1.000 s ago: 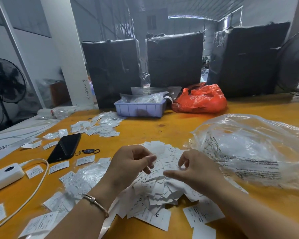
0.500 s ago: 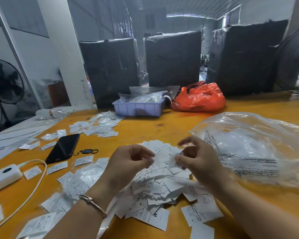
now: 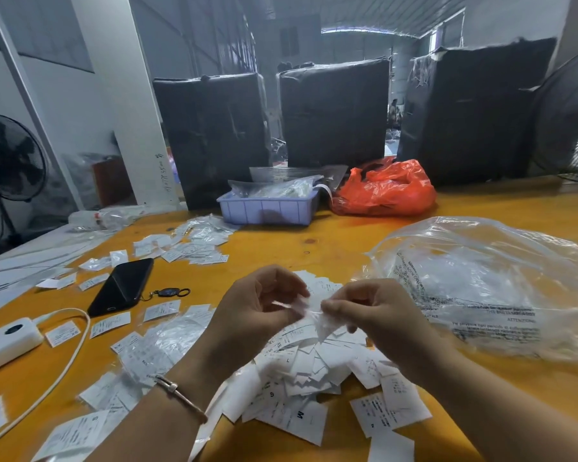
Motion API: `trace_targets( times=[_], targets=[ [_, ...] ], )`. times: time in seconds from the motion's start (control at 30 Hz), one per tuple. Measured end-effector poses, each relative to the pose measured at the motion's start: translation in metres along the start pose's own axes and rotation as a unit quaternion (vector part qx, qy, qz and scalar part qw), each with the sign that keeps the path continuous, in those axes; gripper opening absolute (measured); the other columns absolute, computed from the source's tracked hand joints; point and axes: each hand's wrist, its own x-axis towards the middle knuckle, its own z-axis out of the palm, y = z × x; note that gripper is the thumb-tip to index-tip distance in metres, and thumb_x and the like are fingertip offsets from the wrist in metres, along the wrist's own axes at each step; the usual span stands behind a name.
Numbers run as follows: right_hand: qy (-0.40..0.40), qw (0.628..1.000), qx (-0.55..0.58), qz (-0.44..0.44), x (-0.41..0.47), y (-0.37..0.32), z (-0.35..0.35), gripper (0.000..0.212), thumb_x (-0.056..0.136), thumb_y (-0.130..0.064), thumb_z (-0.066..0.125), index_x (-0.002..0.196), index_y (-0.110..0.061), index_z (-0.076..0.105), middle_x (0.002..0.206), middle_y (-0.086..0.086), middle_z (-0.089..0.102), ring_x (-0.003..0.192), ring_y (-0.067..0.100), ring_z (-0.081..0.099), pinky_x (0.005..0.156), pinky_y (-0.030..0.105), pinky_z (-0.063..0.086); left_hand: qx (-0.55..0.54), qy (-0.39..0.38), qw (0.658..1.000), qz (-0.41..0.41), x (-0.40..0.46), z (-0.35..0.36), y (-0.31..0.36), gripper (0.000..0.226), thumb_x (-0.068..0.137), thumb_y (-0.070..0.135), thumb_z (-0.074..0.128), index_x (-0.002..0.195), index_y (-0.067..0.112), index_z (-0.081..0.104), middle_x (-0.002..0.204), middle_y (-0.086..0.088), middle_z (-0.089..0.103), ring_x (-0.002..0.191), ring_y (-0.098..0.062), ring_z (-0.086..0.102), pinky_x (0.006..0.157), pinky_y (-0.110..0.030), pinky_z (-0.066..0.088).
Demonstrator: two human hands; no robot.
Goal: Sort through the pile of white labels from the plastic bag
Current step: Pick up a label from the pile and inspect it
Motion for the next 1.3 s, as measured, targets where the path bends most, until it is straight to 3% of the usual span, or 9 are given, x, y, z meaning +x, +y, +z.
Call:
trace_targets(
  times=[0.13,0.23,0.3,0.43,0.63,0.77,0.97,1.2,1.3],
  targets=[
    [0.057,0.987,0.144,0.039,-0.001,0.0,0.001,0.015,0.073,-0.021,0.076,0.076,-0.006,0.077,0.063,0.008,0.066,0.052,0.009,0.047,0.051,0.016,0.037,-0.039,0.062,0.997,-0.036,0.003,-0.005,-0.003,0.034,0.084,0.01,0.074,0.116,0.018,0.063,0.106,-0.001,0.073,0.103,-0.017,0.069,0.088,-0.033,0.058],
    [0.065,0.961,0.259,0.073,-0.001,-0.001,0.005,0.04,0.053,-0.035,0.078,0.08,-0.006,0.078,0.066,0.008,0.064,0.055,0.011,0.046,0.056,0.024,0.035,-0.055,-0.037,0.997,-0.043,0.002,-0.008,-0.003,0.054,0.071,0.038,0.079,0.12,0.021,0.065,0.112,0.003,0.073,0.105,-0.014,0.068,0.084,-0.027,0.057],
    [0.058,0.957,0.277,0.064,-0.002,-0.002,0.006,0.036,0.054,-0.035,0.077,0.08,-0.01,0.079,0.061,0.003,0.062,0.057,0.012,0.046,0.058,0.024,0.035,-0.013,-0.076,0.997,-0.031,0.0,-0.003,0.0,0.056,0.066,0.047,0.08,0.117,0.029,0.07,0.114,0.009,0.072,0.108,-0.006,0.066,0.082,-0.019,0.055],
    [0.024,0.975,0.218,0.025,-0.006,-0.005,0.01,0.024,0.063,-0.029,0.074,0.081,-0.013,0.079,0.064,0.003,0.069,0.056,0.007,0.053,0.053,0.014,0.04,-0.027,-0.017,0.999,0.0,0.001,0.001,-0.001,0.027,0.075,0.033,0.079,0.099,0.021,0.079,0.108,0.006,0.073,0.109,-0.008,0.064,0.088,-0.029,0.054],
    [-0.002,0.988,0.15,0.034,-0.006,-0.007,0.005,0.017,0.072,-0.02,0.076,0.083,-0.007,0.078,0.071,0.008,0.073,0.059,0.008,0.061,0.054,0.012,0.043,-0.102,0.067,0.992,-0.019,0.003,-0.004,-0.001,0.029,0.066,0.038,0.073,0.083,0.014,0.079,0.094,-0.003,0.077,0.094,-0.016,0.068,0.084,-0.034,0.051],
    [0.025,0.993,0.116,0.016,-0.004,-0.009,0.001,0.038,0.067,-0.047,0.069,0.076,-0.011,0.078,0.065,0.004,0.069,0.056,0.002,0.056,0.052,0.01,0.04,-0.065,0.007,0.997,-0.034,0.002,-0.005,-0.002,0.038,0.065,0.038,0.077,0.081,0.003,0.074,0.079,-0.006,0.072,0.073,-0.011,0.063,0.067,-0.018,0.05],
    [-0.015,0.996,0.089,-0.015,-0.006,-0.009,0.002,0.022,0.072,-0.027,0.075,0.082,-0.008,0.078,0.074,0.005,0.074,0.067,0.011,0.067,0.062,0.017,0.05,-0.026,-0.067,0.996,-0.05,0.0,0.001,-0.003,0.024,0.07,0.027,0.08,0.08,0.006,0.072,0.066,-0.003,0.069,0.062,-0.012,0.064,0.06,-0.017,0.05],
    [0.089,0.992,0.094,-0.014,-0.002,-0.005,-0.001,0.003,0.078,-0.014,0.074,0.08,-0.014,0.076,0.07,0.002,0.073,0.063,0.008,0.064,0.059,0.015,0.048,-0.026,-0.013,0.999,-0.037,0.002,-0.001,-0.003,0.025,0.075,0.029,0.074,0.089,0.008,0.078,0.081,-0.007,0.076,0.071,-0.013,0.069,0.063,-0.017,0.05],
    [0.148,0.98,0.123,-0.047,-0.001,-0.008,-0.005,0.026,0.079,-0.001,0.072,0.095,-0.021,0.074,0.078,0.004,0.074,0.073,0.014,0.068,0.068,0.021,0.053,0.006,-0.002,1.0,-0.023,0.001,0.001,-0.005,0.014,0.078,0.018,0.077,0.085,0.006,0.078,0.076,-0.008,0.075,0.067,-0.013,0.068,0.063,-0.018,0.052]
  ],
)
